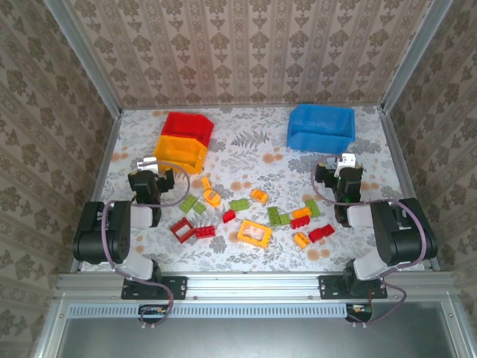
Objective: Sort the legos into containers by color
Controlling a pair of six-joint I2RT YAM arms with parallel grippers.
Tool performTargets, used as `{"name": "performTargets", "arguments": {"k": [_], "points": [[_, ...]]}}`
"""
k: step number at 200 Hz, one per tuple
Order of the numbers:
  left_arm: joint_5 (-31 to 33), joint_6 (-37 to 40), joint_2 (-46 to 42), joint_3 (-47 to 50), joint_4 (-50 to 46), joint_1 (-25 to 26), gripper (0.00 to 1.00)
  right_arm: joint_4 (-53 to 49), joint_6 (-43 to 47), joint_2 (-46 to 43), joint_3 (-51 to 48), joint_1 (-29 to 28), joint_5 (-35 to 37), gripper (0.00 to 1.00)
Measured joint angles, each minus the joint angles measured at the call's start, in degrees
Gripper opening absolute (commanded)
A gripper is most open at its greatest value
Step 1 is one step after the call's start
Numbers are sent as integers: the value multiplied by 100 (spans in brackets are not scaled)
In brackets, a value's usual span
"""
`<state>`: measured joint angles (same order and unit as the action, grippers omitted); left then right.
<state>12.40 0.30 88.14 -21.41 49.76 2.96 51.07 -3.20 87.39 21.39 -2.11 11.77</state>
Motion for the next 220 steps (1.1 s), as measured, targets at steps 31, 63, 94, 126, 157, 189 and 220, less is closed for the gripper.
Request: {"name": "performTargets", "arguments": {"k": [31, 63, 94, 126, 157, 189, 220], "points": [[0, 0, 0, 0, -2, 0, 100, 0, 0, 0, 0, 0, 0, 100], [0, 0, 0, 0, -2, 0, 100, 0, 0, 0, 0, 0, 0, 100], [0, 0, 0, 0, -2, 0, 100, 0, 0, 0, 0, 0, 0, 100], [0, 0, 0, 0, -2, 0, 100, 0, 0, 0, 0, 0, 0, 100], [26, 22, -9, 0, -7, 17, 100, -2, 2, -13, 0, -2, 0, 100], [520, 118, -1001, -295, -1298, 455, 100, -1108, 17, -1228, 85, -254, 280, 100], [1049, -415, -2356, -1786, -3073, 914, 100, -3797, -844, -2634, 2052, -413, 485, 100]]}}
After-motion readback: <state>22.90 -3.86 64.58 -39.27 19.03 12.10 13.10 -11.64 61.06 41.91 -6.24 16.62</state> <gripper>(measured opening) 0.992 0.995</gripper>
